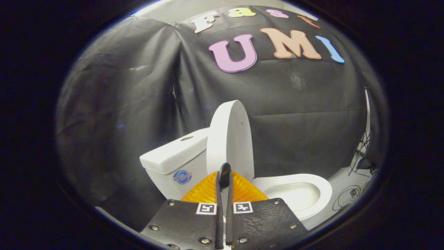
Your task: Open the toilet lid.
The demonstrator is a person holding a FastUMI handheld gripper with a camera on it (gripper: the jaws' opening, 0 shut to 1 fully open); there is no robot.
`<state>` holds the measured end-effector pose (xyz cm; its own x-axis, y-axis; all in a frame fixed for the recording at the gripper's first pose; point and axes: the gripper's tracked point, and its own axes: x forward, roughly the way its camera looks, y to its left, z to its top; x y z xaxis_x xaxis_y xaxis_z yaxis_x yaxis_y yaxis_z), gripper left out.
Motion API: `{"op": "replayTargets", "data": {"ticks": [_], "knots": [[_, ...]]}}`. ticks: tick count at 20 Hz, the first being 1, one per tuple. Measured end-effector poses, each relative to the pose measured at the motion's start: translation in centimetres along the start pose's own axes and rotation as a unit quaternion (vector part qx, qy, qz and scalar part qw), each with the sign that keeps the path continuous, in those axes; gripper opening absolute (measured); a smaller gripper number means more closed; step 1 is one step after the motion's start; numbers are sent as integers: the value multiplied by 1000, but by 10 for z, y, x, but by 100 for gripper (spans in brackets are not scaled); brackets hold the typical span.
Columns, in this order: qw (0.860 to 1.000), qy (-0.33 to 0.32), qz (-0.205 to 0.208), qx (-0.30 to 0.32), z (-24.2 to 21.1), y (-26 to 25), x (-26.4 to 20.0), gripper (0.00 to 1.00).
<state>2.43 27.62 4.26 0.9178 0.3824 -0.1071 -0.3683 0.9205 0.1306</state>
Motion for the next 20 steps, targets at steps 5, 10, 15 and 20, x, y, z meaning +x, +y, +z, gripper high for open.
{"op": "replayTargets", "data": {"ticks": [5, 10, 15, 20], "knots": [[1000, -3, 9, -13, -2, 15, 8, 3], [999, -5, 20, -28, -6, 35, 13, 3], [999, -5, 35, -38, -9, 53, 20, 3], [998, -8, 36, -43, -10, 53, 20, 4]]}}
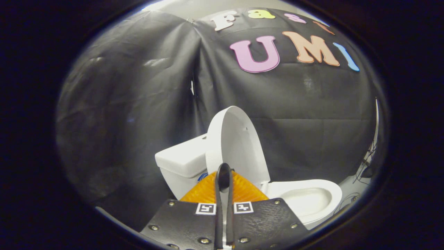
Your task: Open the toilet lid.
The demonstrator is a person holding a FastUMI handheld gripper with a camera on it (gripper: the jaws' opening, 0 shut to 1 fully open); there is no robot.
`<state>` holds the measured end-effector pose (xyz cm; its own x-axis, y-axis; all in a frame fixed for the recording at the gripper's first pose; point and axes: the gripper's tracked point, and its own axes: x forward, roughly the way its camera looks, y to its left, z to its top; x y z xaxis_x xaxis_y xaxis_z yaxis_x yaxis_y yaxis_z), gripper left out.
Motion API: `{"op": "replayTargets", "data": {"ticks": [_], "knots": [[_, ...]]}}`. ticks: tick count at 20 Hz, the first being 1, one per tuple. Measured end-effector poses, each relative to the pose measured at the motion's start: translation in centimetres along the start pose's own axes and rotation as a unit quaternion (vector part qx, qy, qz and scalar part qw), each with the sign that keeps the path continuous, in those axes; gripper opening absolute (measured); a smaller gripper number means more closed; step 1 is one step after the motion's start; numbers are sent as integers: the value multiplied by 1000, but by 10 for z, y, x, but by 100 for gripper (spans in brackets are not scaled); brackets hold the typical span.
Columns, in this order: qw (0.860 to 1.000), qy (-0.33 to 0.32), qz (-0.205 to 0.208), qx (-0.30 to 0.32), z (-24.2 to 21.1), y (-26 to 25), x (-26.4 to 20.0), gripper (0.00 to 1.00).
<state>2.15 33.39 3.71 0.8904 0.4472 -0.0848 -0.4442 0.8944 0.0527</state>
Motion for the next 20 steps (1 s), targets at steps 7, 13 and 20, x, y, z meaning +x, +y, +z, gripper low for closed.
{"op": "replayTargets", "data": {"ticks": [7, 13, 20], "knots": [[1000, 0, 2, -11, 0, 0, -2, 7], [999, 14, 34, 7, -6, 13, -3, 16], [999, 9, 51, 14, 5, 10, -16, 86]]}}
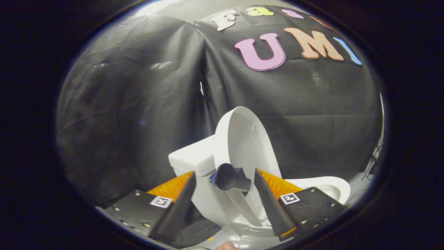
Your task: Open the toilet lid.
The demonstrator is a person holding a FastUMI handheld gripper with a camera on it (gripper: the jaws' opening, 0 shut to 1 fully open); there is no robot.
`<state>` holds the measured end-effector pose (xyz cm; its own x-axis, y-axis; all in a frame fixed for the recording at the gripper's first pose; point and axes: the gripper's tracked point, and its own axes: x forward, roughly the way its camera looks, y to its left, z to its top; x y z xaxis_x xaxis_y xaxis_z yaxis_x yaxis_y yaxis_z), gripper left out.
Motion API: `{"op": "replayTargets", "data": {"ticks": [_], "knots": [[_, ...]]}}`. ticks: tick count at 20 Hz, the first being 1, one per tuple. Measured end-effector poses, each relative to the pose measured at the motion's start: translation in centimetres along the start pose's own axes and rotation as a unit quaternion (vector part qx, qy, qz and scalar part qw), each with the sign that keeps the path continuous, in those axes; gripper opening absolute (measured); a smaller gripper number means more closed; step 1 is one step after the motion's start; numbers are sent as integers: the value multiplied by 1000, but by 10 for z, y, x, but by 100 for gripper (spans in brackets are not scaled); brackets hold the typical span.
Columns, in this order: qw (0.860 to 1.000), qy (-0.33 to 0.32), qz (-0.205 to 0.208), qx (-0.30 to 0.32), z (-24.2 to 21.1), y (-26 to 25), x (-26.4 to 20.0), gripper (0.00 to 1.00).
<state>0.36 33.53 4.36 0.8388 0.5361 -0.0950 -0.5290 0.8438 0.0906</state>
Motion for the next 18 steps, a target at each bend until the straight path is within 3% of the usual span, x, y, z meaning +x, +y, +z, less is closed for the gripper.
{"op": "replayTargets", "data": {"ticks": [1, 18], "knots": [[1000, -2, -2, -4, 4, -5, -6, 100], [999, -28, -29, 20, 38, -69, -43, 100]]}}
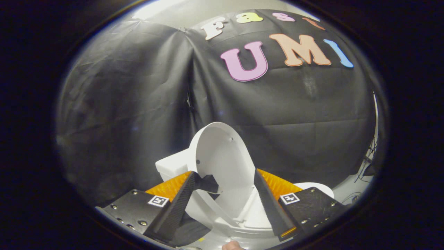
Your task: Open the toilet lid.
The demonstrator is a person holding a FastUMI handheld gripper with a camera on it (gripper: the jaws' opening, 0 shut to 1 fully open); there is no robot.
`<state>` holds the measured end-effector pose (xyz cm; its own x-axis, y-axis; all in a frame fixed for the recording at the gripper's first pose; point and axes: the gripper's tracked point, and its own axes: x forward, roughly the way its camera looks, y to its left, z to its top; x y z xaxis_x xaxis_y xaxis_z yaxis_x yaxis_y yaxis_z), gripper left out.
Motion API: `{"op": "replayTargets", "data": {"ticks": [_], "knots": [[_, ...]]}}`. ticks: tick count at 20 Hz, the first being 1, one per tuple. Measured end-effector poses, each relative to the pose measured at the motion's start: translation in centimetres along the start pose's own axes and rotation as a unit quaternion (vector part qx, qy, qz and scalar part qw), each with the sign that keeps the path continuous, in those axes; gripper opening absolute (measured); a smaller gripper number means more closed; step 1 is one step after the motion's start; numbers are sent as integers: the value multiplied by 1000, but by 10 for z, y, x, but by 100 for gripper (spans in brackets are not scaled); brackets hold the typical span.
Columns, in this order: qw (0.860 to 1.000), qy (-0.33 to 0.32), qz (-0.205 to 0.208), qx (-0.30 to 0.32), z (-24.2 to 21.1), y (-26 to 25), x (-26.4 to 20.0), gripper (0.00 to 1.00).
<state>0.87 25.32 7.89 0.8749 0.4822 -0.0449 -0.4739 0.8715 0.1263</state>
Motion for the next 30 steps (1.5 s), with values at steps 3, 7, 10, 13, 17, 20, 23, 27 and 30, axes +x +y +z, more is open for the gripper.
{"op": "replayTargets", "data": {"ticks": [3, 7, 10, 13, 17, 20, 23, 27, 30], "knots": [[1000, -13, -16, -13, 14, -18, -9, 100], [998, -20, -37, -38, 21, -49, -24, 100], [997, -13, -56, -57, 17, -73, -35, 100], [994, -6, -73, -77, 15, -94, -50, 100], [992, -6, -79, -94, 18, -109, -73, 100], [991, -11, -89, -95, 24, -127, -92, 100], [993, -24, -95, -73, 33, -141, -109, 100], [991, -35, -113, -68, 45, -166, -125, 100], [988, -39, -127, -74, 49, -184, -135, 100]]}}
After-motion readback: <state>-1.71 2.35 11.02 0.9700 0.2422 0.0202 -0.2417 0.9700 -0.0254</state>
